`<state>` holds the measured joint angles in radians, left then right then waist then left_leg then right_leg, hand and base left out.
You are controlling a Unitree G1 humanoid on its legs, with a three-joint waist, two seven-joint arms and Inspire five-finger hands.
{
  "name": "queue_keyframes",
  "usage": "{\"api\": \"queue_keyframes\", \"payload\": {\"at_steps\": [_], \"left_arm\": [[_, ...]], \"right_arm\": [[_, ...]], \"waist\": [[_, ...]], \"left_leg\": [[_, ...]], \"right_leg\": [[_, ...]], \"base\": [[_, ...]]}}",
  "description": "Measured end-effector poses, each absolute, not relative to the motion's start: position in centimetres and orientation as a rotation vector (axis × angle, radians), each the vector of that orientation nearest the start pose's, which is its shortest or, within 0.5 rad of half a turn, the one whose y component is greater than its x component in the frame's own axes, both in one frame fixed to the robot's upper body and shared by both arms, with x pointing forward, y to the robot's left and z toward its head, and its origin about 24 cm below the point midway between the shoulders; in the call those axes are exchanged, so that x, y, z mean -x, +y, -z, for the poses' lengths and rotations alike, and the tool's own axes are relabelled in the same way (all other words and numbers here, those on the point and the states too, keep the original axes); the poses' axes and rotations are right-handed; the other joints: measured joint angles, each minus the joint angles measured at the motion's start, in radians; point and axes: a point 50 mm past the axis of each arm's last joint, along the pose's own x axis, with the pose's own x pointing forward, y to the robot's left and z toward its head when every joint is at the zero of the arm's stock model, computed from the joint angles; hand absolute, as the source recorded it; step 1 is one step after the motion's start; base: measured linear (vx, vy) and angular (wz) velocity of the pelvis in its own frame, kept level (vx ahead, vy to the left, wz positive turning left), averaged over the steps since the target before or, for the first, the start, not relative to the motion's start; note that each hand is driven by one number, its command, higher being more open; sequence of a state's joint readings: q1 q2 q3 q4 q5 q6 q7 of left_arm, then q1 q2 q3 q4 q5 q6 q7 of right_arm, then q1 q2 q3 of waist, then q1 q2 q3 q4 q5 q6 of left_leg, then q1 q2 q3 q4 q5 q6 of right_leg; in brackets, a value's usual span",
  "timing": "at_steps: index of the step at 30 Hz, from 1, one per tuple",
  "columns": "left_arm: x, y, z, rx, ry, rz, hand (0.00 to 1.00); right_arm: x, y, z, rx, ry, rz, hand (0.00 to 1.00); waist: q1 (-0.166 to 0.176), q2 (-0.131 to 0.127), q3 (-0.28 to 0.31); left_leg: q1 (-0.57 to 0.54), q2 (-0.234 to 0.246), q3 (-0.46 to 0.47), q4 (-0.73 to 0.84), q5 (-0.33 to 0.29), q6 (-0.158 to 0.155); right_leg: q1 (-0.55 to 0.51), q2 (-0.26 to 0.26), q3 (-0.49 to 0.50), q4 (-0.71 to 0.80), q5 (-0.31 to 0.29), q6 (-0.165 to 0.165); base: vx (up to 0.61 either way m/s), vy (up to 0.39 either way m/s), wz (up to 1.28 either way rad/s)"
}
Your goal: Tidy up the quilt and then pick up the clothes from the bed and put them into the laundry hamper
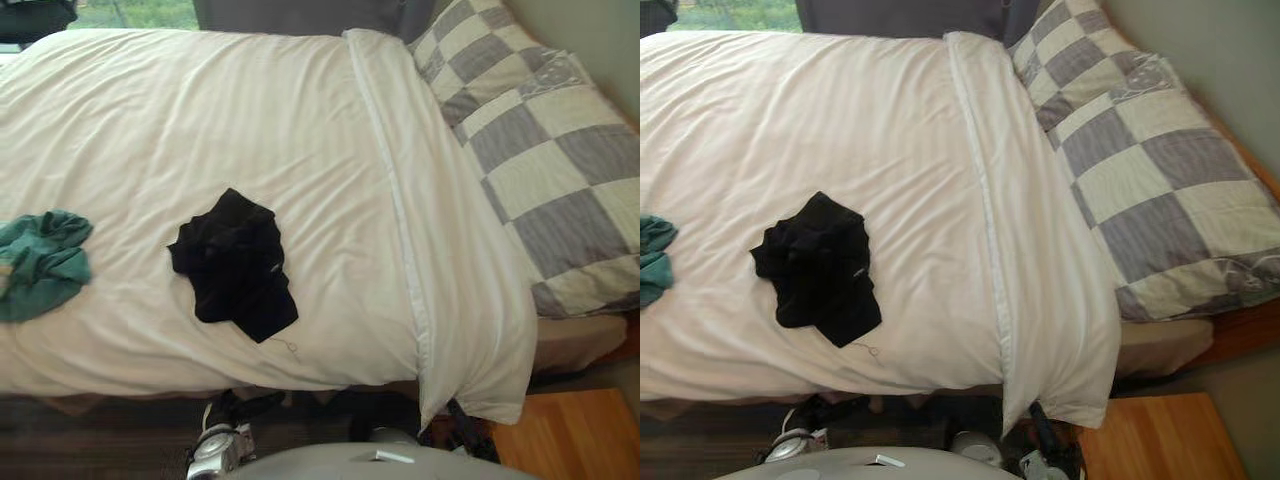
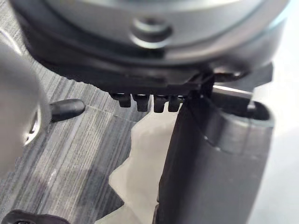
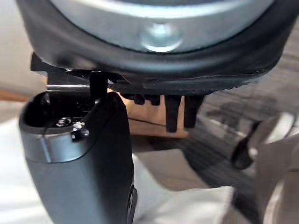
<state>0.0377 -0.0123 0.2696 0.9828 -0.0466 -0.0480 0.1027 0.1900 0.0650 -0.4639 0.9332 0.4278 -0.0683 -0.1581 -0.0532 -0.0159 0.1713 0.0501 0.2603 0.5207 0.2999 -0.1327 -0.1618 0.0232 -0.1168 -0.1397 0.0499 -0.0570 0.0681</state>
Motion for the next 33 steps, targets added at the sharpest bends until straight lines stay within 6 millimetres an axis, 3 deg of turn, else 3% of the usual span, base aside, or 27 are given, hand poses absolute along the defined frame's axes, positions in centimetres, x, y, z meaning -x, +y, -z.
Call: {"api": "queue_keyframes", "payload": {"at_steps": [2, 3, 5, 6, 7, 8, 9, 11, 12, 13, 14, 15, 16, 17, 18, 20, 21, 22, 23, 25, 26, 27, 29, 30, 31, 32, 33], "left_arm": [[-13.3, 18.6, 14.6, 0.16, 0.91, -0.387, 1.0], [-13.5, 18.3, 14.5, 0.171, 0.893, -0.385, 1.0], [-13.3, 18.1, 14.6, 0.152, 0.901, -0.362, 1.0], [-13.3, 18.2, 14.6, 0.142, 0.896, -0.36, 1.0], [-13.1, 18.5, 14.7, 0.113, 0.901, -0.353, 1.0], [-13.0, 18.7, 14.7, 0.094, 0.904, -0.346, 1.0], [-13.0, 19.0, 14.7, 0.044, 0.908, -0.318, 1.0], [-12.9, 19.0, 14.7, -0.025, 0.914, -0.265, 1.0], [-12.9, 18.4, 14.8, -0.074, 0.926, -0.203, 1.0], [-13.0, 18.4, 14.8, -0.089, 0.93, -0.188, 1.0], [-13.0, 19.4, 14.7, -0.131, 0.933, -0.182, 1.0], [-13.3, 21.4, 14.4, -0.207, 0.94, -0.18, 1.0], [-13.4, 21.8, 14.3, -0.221, 0.945, -0.182, 1.0], [-13.3, 22.3, 14.3, -0.238, 0.946, -0.183, 1.0], [-13.1, 22.4, 14.2, -0.269, 0.944, -0.172, 1.0], [-13.0, 22.6, 14.2, -0.28, 0.947, -0.171, 1.0], [-13.0, 22.5, 14.3, -0.295, 0.948, -0.155, 1.0], [-12.8, 22.5, 14.3, -0.297, 0.955, -0.144, 1.0], [-12.8, 22.5, 14.4, -0.296, 0.957, -0.144, 1.0], [-12.3, 22.4, 14.6, -0.291, 0.973, -0.143, 1.0], [-12.4, 22.4, 14.5, -0.291, 0.967, -0.143, 1.0], [-12.5, 22.2, 14.5, -0.281, 0.961, -0.149, 1.0], [-13.2, 21.1, 14.5, -0.25, 0.95, -0.142, 1.0], [-13.5, 19.4, 14.6, -0.19, 0.937, -0.135, 1.0], [-14.1, 18.9, 14.5, -0.175, 0.919, -0.116, 1.0], [-14.7, 18.2, 14.3, -0.161, 0.9, -0.094, 1.0], [-15.0, 17.8, 14.2, -0.153, 0.887, -0.089, 1.0]], "right_arm": [[-5.5, -20.7, 16.2, -0.504, 1.012, 0.84, 1.0], [-5.3, -21.4, 16.3, -0.436, 1.04, 0.808, 1.0], [-5.1, -21.7, 16.4, -0.386, 1.079, 0.778, 1.0], [-5.3, -21.8, 16.4, -0.365, 1.085, 0.754, 1.0], [-5.6, -21.9, 16.3, -0.316, 1.093, 0.709, 1.0], [-5.8, -21.9, 16.3, -0.285, 1.098, 0.685, 1.0], [-6.4, -22.0, 16.2, -0.237, 1.101, 0.644, 1.0], [-7.3, -22.0, 16.1, -0.179, 1.091, 0.59, 1.0], [-8.5, -22.5, 15.7, -0.109, 1.067, 0.538, 1.0], [-9.0, -22.5, 15.7, -0.087, 1.062, 0.509, 1.0], [-9.5, -21.5, 15.8, -0.082, 1.064, 0.458, 1.0], [-9.6, -20.0, 16.1, -0.092, 1.083, 0.406, 1.0], [-9.8, -20.0, 16.0, -0.086, 1.076, 0.398, 1.0], [-10.2, -20.2, 15.8, -0.052, 1.061, 0.377, 1.0], [-10.8, -20.5, 15.5, 0.004, 1.047, 0.333, 1.0], [-11.7, -20.7, 15.2, 0.091, 1.027, 0.273, 1.0], [-12.4, -20.6, 14.9, 0.146, 1.003, 0.225, 1.0], [-13.0, -20.4, 14.6, 0.207, 0.979, 0.177, 1.0], [-13.2, -20.3, 14.6, 0.218, 0.972, 0.168, 1.0], [-14.1, -19.7, 14.3, 0.258, 0.933, 0.119, 1.0], [-14.2, -19.6, 14.2, 0.27, 0.926, 0.108, 1.0], [-14.0, -18.8, 14.4, 0.287, 0.933, 0.073, 1.0], [-14.8, -18.5, 14.1, 0.313, 0.913, 0.053, 1.0], [-15.2, -18.6, 14.0, 0.33, 0.902, 0.046, 1.0], [-15.8, -18.6, 13.9, 0.35, 0.897, 0.033, 1.0], [-16.2, -18.6, 13.9, 0.381, 0.903, 0.004, 1.0], [-16.3, -18.6, 13.9, 0.401, 0.906, -0.011, 1.0]], "waist": [[-0.003, 0.014, 0.027], [-0.003, 0.038, 0.028], [0.006, 0.044, 0.029], [0.007, 0.048, 0.029], [0.007, 0.046, 0.03], [0.006, 0.045, 0.03], [0.005, 0.037, 0.035], [0.006, 0.023, 0.039], [0.01, 0.03, 0.027], [0.011, 0.022, 0.024], [0.006, -0.015, 0.031], [0.013, -0.081, 0.033], [0.019, -0.083, 0.032], [0.037, -0.073, 0.031], [0.049, -0.053, 0.036], [0.048, -0.038, 0.042], [0.046, -0.028, 0.044], [0.048, -0.027, 0.045], [0.048, -0.028, 0.045], [0.046, -0.031, 0.042], [0.041, -0.035, 0.043], [0.038, -0.058, 0.033], [0.045, -0.041, 0.035], [0.045, -0.017, 0.041], [0.046, 0.002, 0.052], [0.044, 0.016, 0.063], [0.045, 0.017, 0.069]], "left_leg": [[-0.167, 0.043, -0.079, 0.293, 0.008, -0.016], [-0.213, 0.037, -0.14, 0.354, 0.022, -0.014], [-0.212, 0.038, -0.122, 0.385, -0.009, -0.033], [-0.209, 0.069, -0.112, 0.407, -0.034, -0.012], [-0.186, 0.126, -0.13, 0.409, -0.059, 0.027], [-0.176, 0.152, -0.157, 0.403, -0.063, 0.036], [-0.157, 0.179, -0.246, 0.364, -0.061, 0.048], [-0.107, 0.18, -0.41, 0.209, -0.024, 0.072], [-0.021, 0.14, -0.538, -0.008, -0.002, -0.072], [-0.006, 0.125, -0.527, -0.05, -0.051, -0.099], [-0.007, 0.088, -0.519, -0.08, -0.093, -0.109], [-0.022, 0.039, -0.502, -0.071, -0.082, -0.104], [-0.033, 0.037, -0.493, -0.069, -0.082, -0.104], [-0.046, 0.039, -0.461, -0.071, -0.075, -0.095], [-0.045, 0.051, -0.419, -0.086, -0.061, -0.086], [-0.04, 0.055, -0.397, -0.092, -0.052, -0.072], [-0.035, 0.059, -0.38, -0.097, -0.048, -0.066], [-0.009, 0.057, -0.349, -0.096, -0.044, -0.059], [-0.002, 0.054, -0.342, -0.096, -0.045, -0.048], [0.035, 0.044, -0.304, -0.096, -0.018, 0.042], [0.04, 0.044, -0.304, -0.097, -0.014, 0.048], [0.049, 0.025, -0.306, -0.102, -0.008, 0.052], [0.016, 0.027, -0.311, -0.067, 0.006, 0.098], [-0.038, 0.011, -0.321, 0.012, 0.01, 0.109], [-0.079, 0.0, -0.321, 0.089, 0.024, 0.101], [-0.139, -0.007, -0.344, 0.193, 0.095, 0.022], [-0.172, -0.015, -0.368, 0.24, 0.122, -0.031]], "right_leg": [[0.004, -0.032, -0.04, 0.004, 0.01, 0.019], [0.015, -0.051, -0.058, 0.004, 0.018, 0.033], [0.037, -0.08, -0.075, -0.019, 0.035, 0.042], [0.044, -0.078, -0.078, -0.017, 0.035, 0.042], [0.056, -0.08, -0.076, -0.01, 0.036, 0.044], [0.056, -0.084, -0.073, 0.001, 0.037, 0.045], [0.052, -0.105, -0.068, 0.026, 0.039, 0.05], [0.019, -0.152, -0.047, 0.069, 0.053, 0.074], [-0.027, -0.189, -0.028, 0.066, 0.087, 0.131], [-0.045, -0.206, -0.022, 0.059, 0.1, 0.144], [-0.071, -0.238, -0.013, 0.057, 0.106, 0.152], [-0.093, -0.261, 0.002, 0.057, 0.134, 0.14], [-0.11, -0.259, -0.013, 0.054, 0.181, 0.107], [-0.15, -0.248, -0.045, 0.027, 0.319, 0.043], [-0.164, -0.215, -0.121, -0.006, 0.398, 0.024], [-0.183, -0.161, -0.197, 0.099, 0.257, 0.028], [-0.225, -0.118, -0.184, 0.249, 0.106, 0.031], [-0.266, -0.089, -0.171, 0.388, 0.006, -0.007], [-0.269, -0.091, -0.172, 0.402, 0.003, -0.013], [-0.268, -0.094, -0.15, 0.444, -0.027, -0.012], [-0.268, -0.089, -0.149, 0.482, -0.063, -0.008], [-0.242, -0.09, -0.134, 0.454, -0.15, -0.005], [-0.228, -0.071, -0.126, 0.389, -0.147, 0.001], [-0.202, -0.066, -0.119, 0.309, -0.116, 0.012], [-0.173, -0.053, -0.11, 0.252, -0.102, 0.019], [-0.139, -0.056, -0.105, 0.188, -0.073, 0.021], [-0.122, -0.063, -0.099, 0.159, -0.054, 0.027]], "base": [[-0.05, 0.074, 0.59], [0.07, 0.118, 0.49], [0.16, 0.198, 0.26], [0.18, 0.246, 0.11], [0.14, 0.21, -0.01], [0.14, 0.266, -0.04], [0.11, 0.365, -0.07], [0.08, 0.501, -0.23], [0.02, 0.659, -0.4], [-0.01, 0.671, -0.37], [-0.09, 0.492, -0.24], [-0.11, 0.299, -0.2], [-0.14, 0.338, -0.45], [-0.12, 0.339, -0.7], [-0.11, 0.373, -0.81], [-0.07, 0.216, -0.56], [-0.06, 0.123, -0.59], [-0.05, 0.088, -0.56], [-0.05, 0.046, -0.59], [-0.09, -0.047, -0.35], [-0.09, -0.163, -0.04], [-0.07, -0.236, 0.01], [-0.09, -0.196, 0.03], [-0.1, -0.067, 0.16], [-0.09, -0.071, 0.27], [-0.05, -0.052, 0.23], [-0.03, -0.015, 0.23]]}}
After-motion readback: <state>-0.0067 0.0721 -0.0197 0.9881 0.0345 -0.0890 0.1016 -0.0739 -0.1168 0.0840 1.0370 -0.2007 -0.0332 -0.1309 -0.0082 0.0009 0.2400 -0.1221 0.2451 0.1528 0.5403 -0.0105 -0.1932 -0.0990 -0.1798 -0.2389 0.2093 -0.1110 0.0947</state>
